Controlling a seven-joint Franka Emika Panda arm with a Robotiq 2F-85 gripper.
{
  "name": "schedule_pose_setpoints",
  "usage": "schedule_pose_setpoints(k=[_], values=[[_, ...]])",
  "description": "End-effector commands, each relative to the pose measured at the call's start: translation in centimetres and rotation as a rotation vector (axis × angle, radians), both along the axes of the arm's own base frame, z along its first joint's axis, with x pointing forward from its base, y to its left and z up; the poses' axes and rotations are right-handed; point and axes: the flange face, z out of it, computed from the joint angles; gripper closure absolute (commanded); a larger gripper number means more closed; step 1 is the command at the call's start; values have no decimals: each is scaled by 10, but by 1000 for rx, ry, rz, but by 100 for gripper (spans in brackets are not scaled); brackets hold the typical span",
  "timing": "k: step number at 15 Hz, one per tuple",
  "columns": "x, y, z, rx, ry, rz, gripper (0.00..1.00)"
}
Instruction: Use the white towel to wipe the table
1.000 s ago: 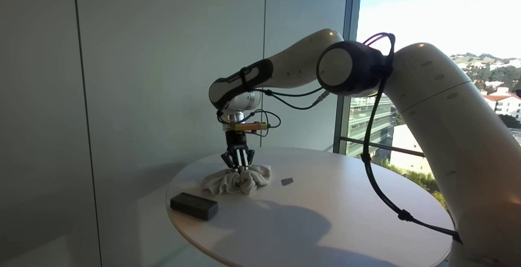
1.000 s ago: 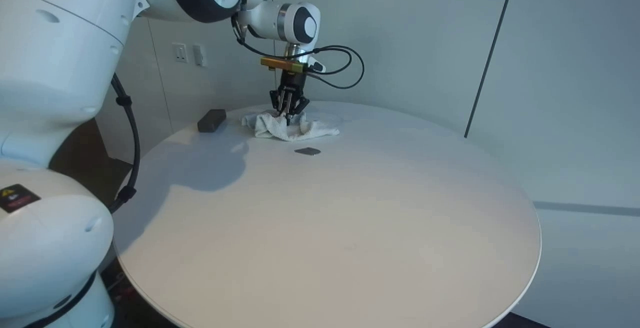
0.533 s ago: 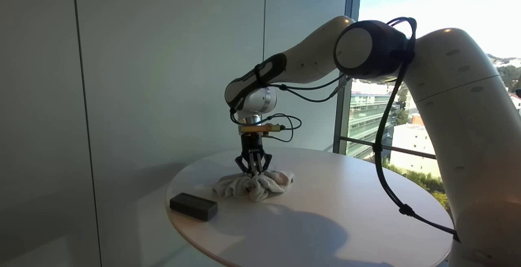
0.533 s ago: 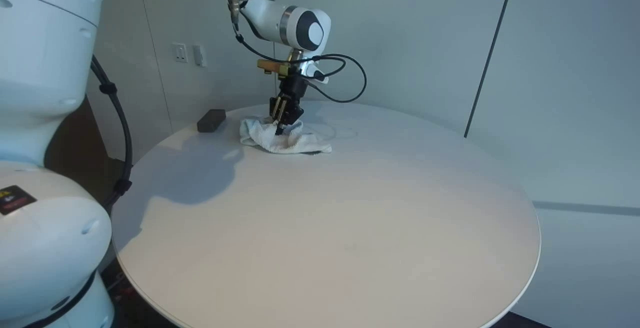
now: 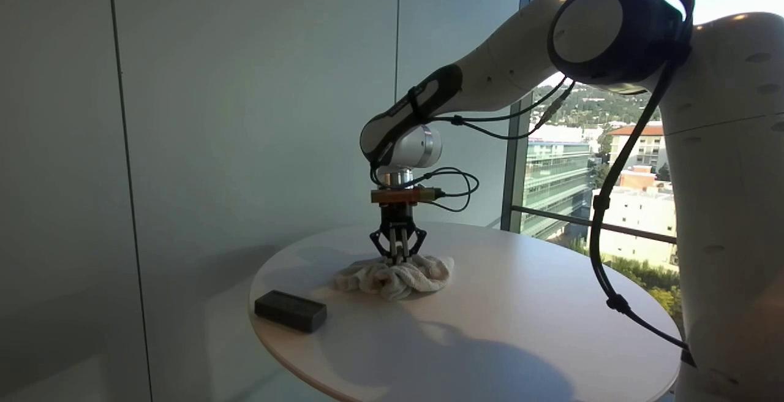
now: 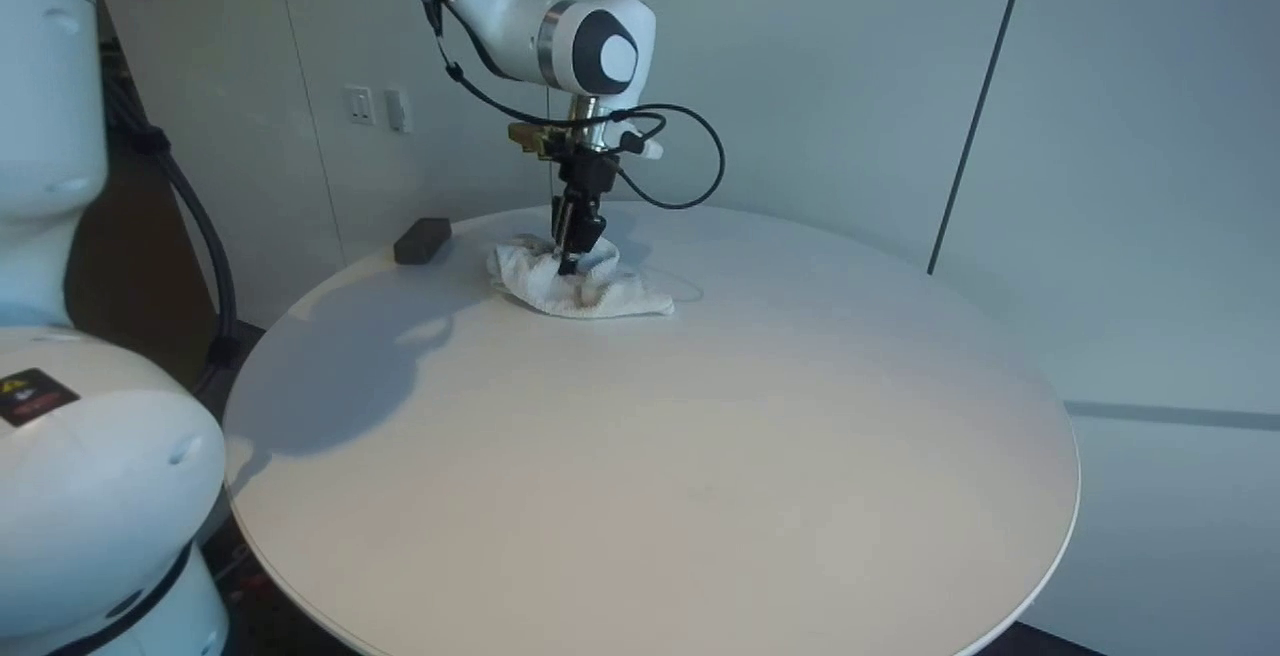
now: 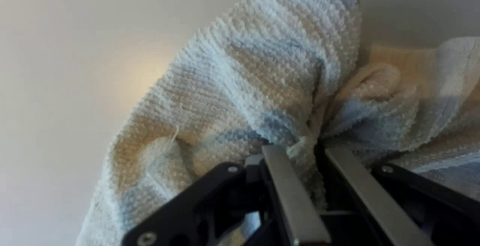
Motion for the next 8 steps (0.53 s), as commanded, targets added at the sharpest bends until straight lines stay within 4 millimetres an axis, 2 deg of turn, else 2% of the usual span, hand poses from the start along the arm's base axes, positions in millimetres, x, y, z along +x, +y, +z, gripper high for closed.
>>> schedule_pose_setpoints(k=[1, 2, 4, 8], values=[[6, 41, 28, -198, -30, 33, 87], [7, 43, 27, -258, -27, 35, 88], [4, 29, 17, -374, -25, 14, 87], [-18, -9, -28, -320, 33, -73, 87]])
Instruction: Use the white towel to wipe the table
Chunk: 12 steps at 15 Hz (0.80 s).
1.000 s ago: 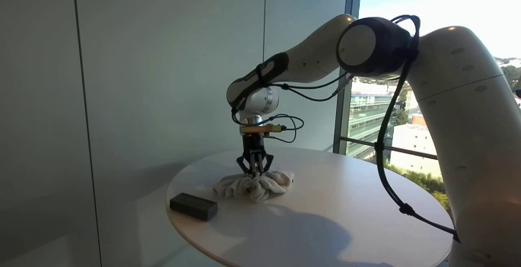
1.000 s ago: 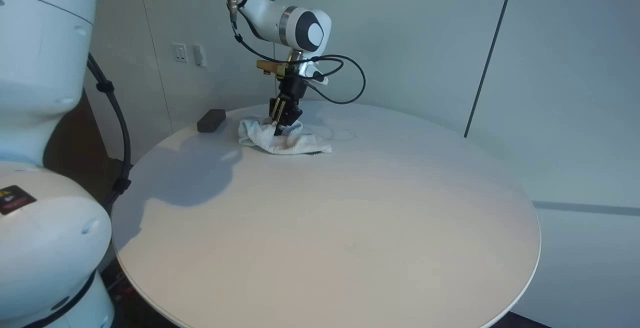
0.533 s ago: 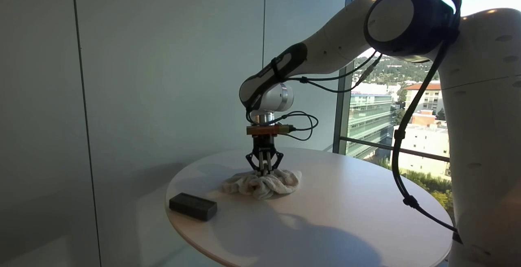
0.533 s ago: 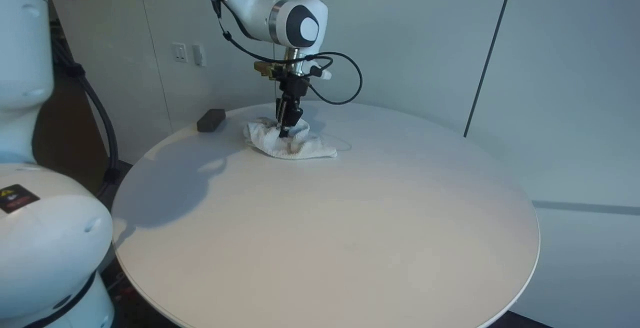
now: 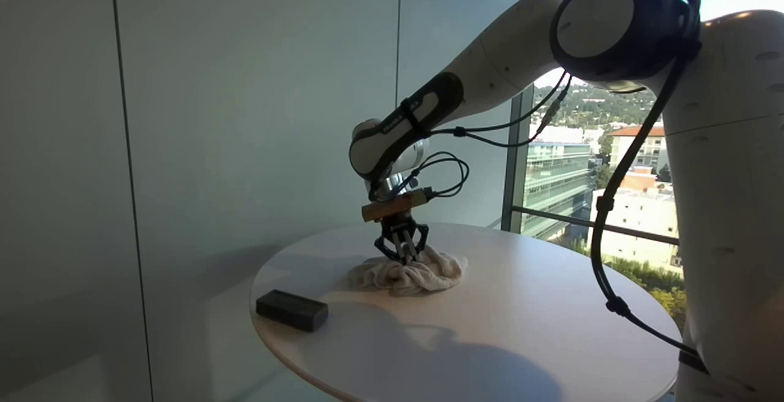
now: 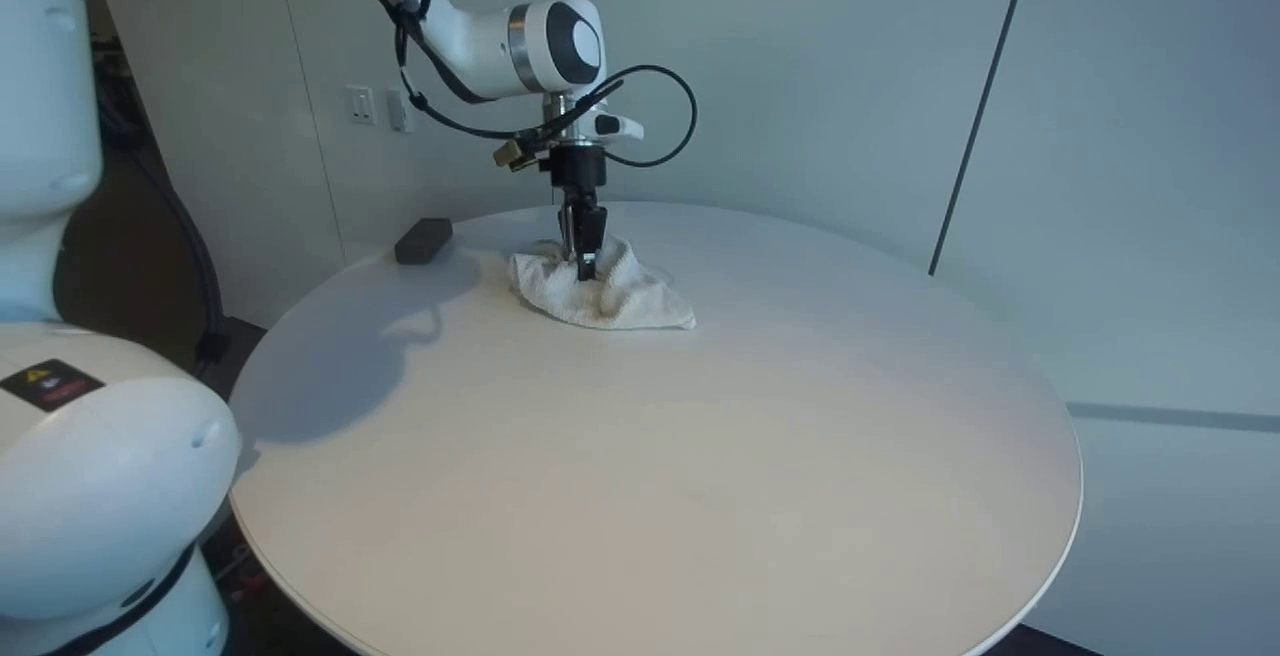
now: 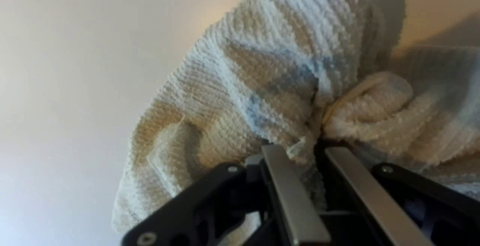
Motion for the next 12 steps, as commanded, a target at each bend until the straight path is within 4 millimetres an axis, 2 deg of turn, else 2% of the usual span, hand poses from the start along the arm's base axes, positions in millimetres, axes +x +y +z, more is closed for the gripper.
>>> schedule_pose_setpoints(k=[1, 4, 8, 11, 12], values=[[-21, -36, -34, 15, 25, -109, 87], [-44, -62, -48, -89, 51, -223, 87], [-74, -55, -51, -184, 16, -339, 87], [-98, -56, -56, -197, 18, -492, 87], [-100, -56, -57, -222, 3, -521, 87]])
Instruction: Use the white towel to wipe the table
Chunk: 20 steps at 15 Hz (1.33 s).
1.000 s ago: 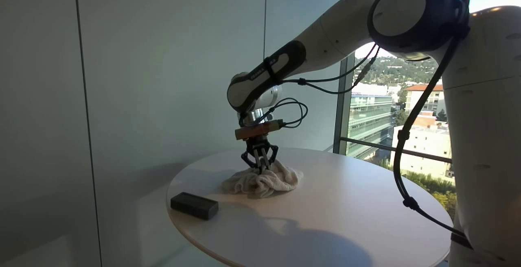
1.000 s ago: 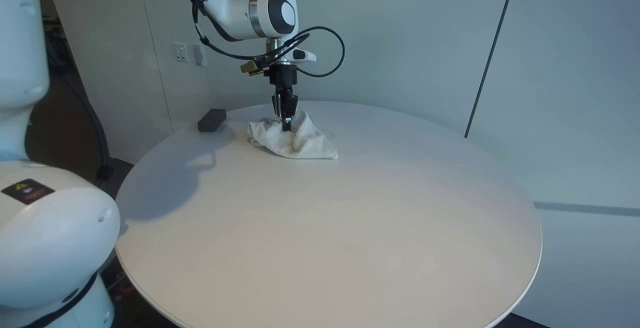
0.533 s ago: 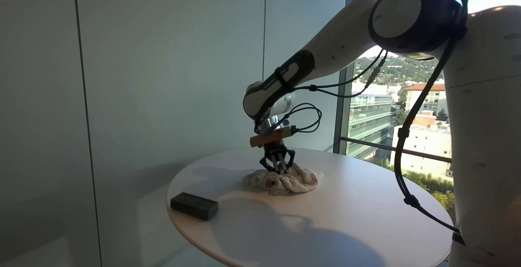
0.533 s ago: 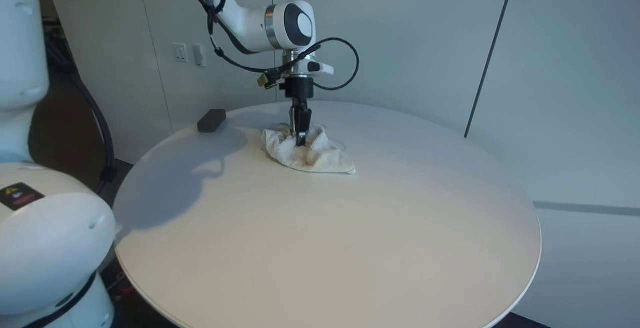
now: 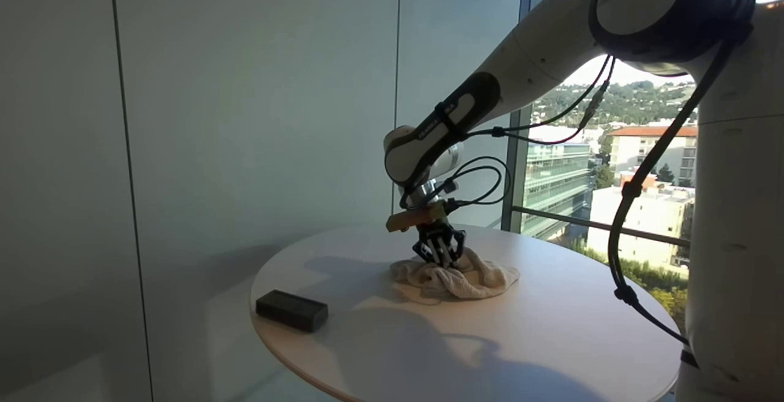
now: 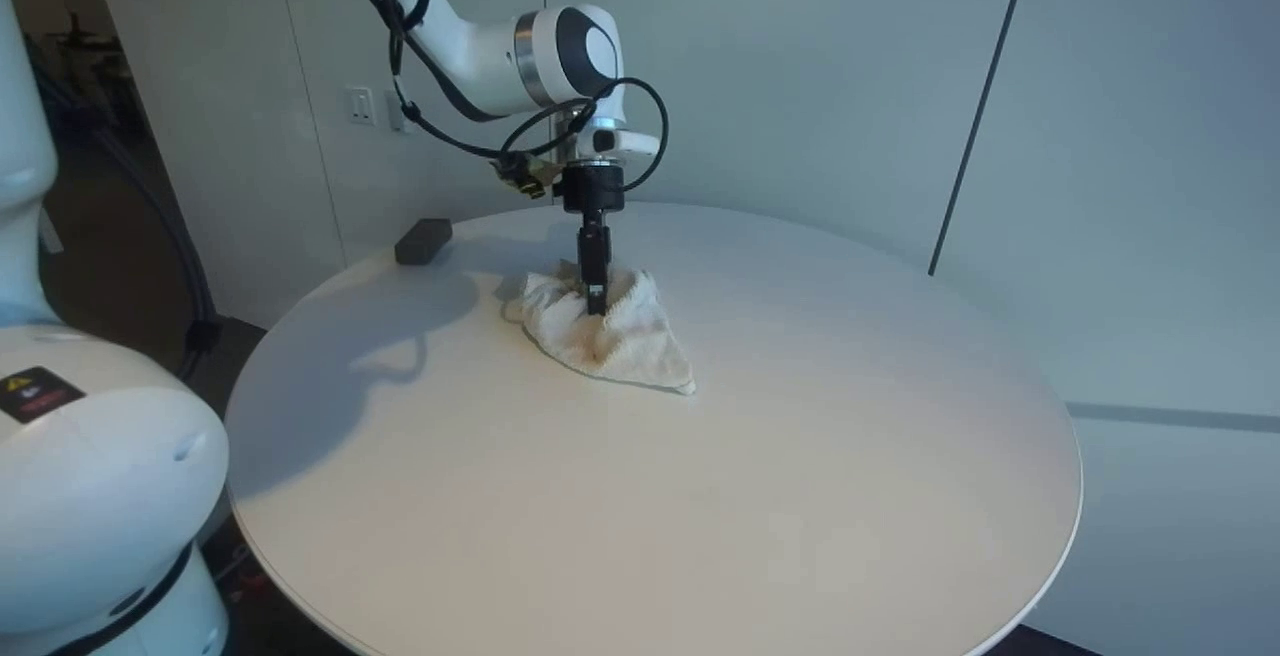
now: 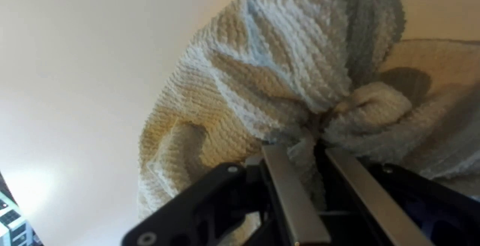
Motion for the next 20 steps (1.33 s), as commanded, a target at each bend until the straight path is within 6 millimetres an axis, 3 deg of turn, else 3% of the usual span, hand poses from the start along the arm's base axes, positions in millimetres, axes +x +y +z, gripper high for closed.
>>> schedule_pose_setpoints(k=[1, 6, 11, 13, 17, 20], values=[[-27, -1, -40, -82, 23, -108, 87], [60, 24, 2, -181, -45, 95, 87], [123, 11, 56, -261, -125, 174, 87], [143, 7, 59, -203, -156, 194, 87], [131, 42, 24, 51, -222, 238, 87], [104, 77, -7, 208, -190, 267, 87]])
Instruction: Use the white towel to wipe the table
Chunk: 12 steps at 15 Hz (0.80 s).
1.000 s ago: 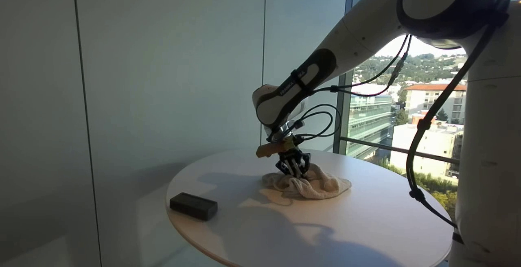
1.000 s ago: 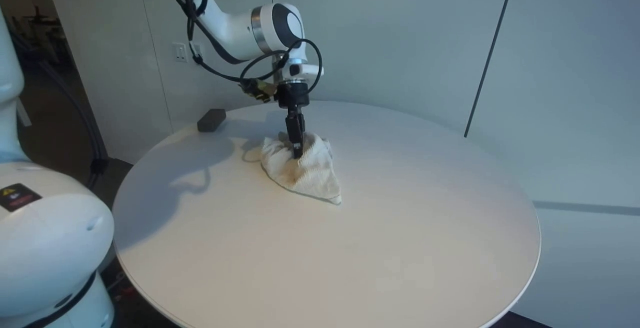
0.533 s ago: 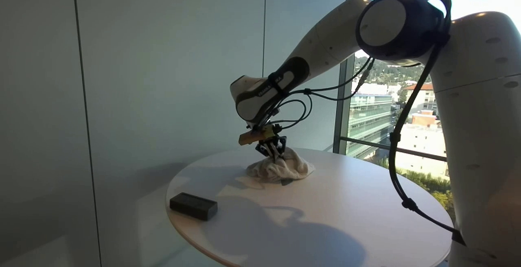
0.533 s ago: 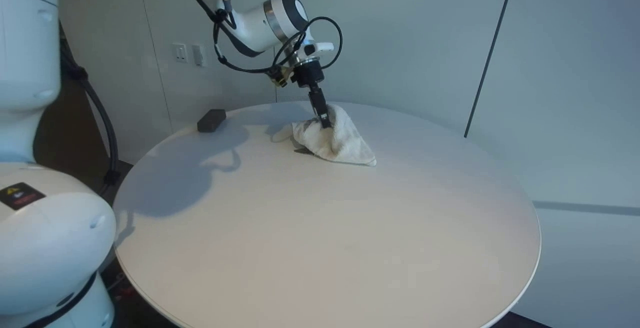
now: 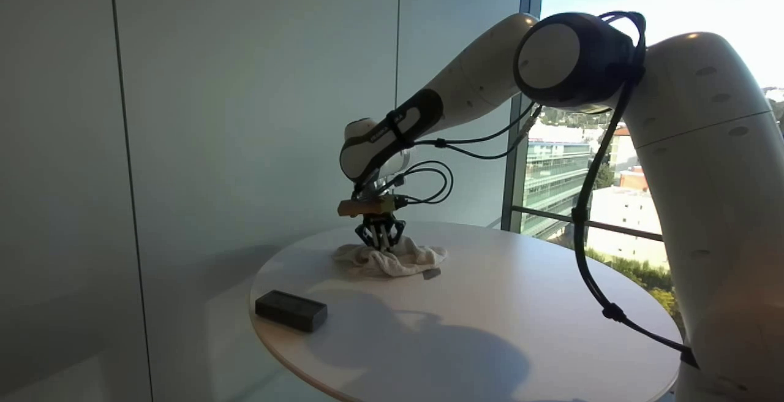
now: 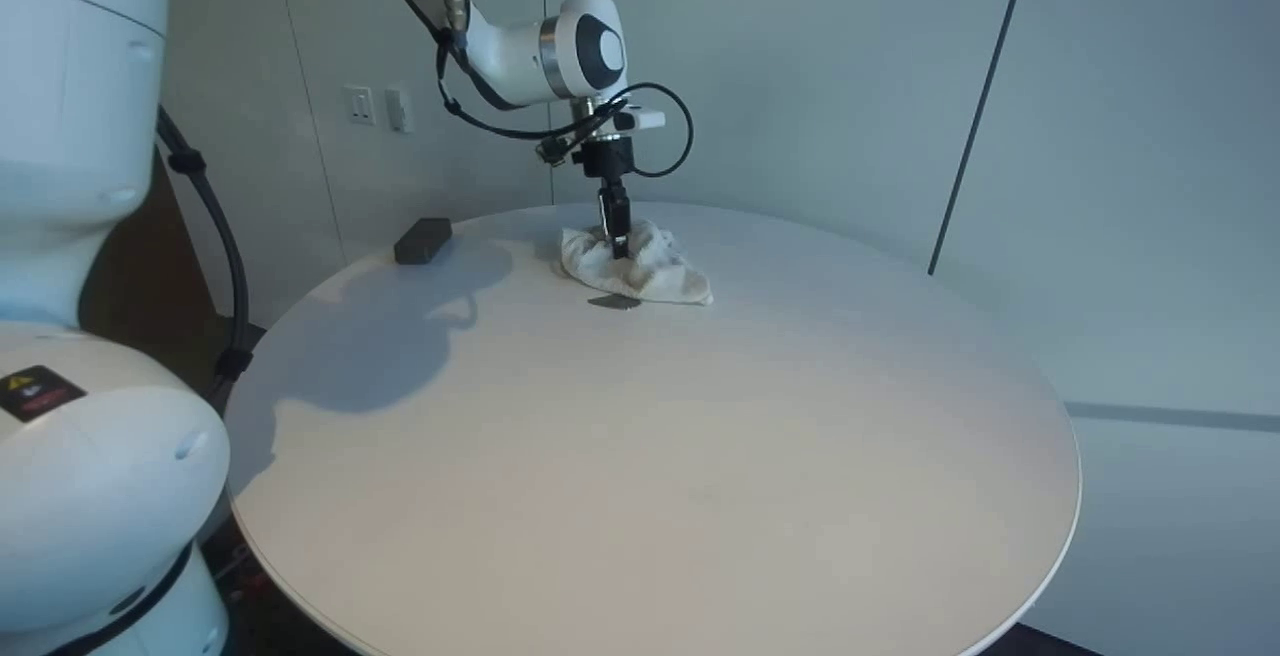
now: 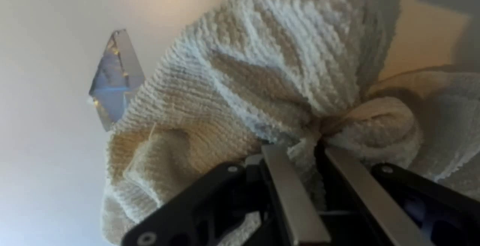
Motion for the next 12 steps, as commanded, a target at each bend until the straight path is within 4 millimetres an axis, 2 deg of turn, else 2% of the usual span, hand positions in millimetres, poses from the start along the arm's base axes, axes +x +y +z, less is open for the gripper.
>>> schedule_pose_setpoints(k=[1, 2, 4, 8, 12], values=[[-35, 35, -18, 167, 37, 57, 87], [-52, 38, -27, 197, 99, 31, 87], [-80, 31, -44, 181, 167, -64, 87], [-117, 14, -51, 135, 189, -203, 88], [-153, 1, -52, 161, 213, -337, 88]])
